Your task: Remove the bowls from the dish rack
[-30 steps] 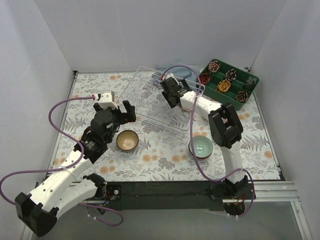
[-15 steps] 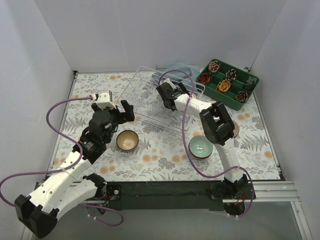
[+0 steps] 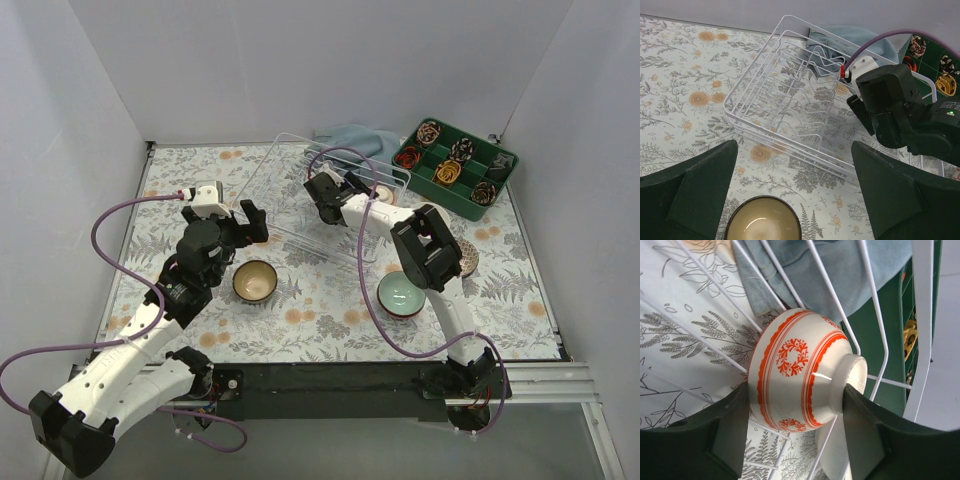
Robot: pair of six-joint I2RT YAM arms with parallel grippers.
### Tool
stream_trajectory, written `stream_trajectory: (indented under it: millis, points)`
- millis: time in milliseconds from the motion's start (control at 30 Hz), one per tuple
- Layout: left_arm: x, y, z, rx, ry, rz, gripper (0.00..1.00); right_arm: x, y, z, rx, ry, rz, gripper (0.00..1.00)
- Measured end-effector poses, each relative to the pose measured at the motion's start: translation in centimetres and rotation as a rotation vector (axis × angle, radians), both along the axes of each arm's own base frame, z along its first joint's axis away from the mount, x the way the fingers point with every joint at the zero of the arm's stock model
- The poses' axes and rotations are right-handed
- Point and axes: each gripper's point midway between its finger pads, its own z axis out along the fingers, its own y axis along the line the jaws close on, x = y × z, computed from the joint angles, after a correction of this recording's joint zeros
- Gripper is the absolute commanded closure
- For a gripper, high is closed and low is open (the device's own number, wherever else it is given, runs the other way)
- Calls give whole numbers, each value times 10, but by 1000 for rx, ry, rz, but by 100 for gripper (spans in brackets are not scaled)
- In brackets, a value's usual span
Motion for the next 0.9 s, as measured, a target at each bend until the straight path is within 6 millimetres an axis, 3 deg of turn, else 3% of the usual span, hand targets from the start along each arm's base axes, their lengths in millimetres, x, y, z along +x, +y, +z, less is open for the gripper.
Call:
stream_trajectory:
  millis: [233, 400, 733, 900]
  points:
    - [0, 1, 0, 0, 0, 3, 2, -6, 6, 1, -25, 16, 27, 67]
    - [0, 1, 0, 0, 0, 3, 2, -12, 18, 13, 15, 20, 64, 69]
    - [0, -6, 0, -11, -5, -37, 2, -34, 46, 97, 381, -50, 140, 69]
    - [0, -11, -5, -9, 6, -64, 2, -57, 60, 122, 620, -31, 184, 69]
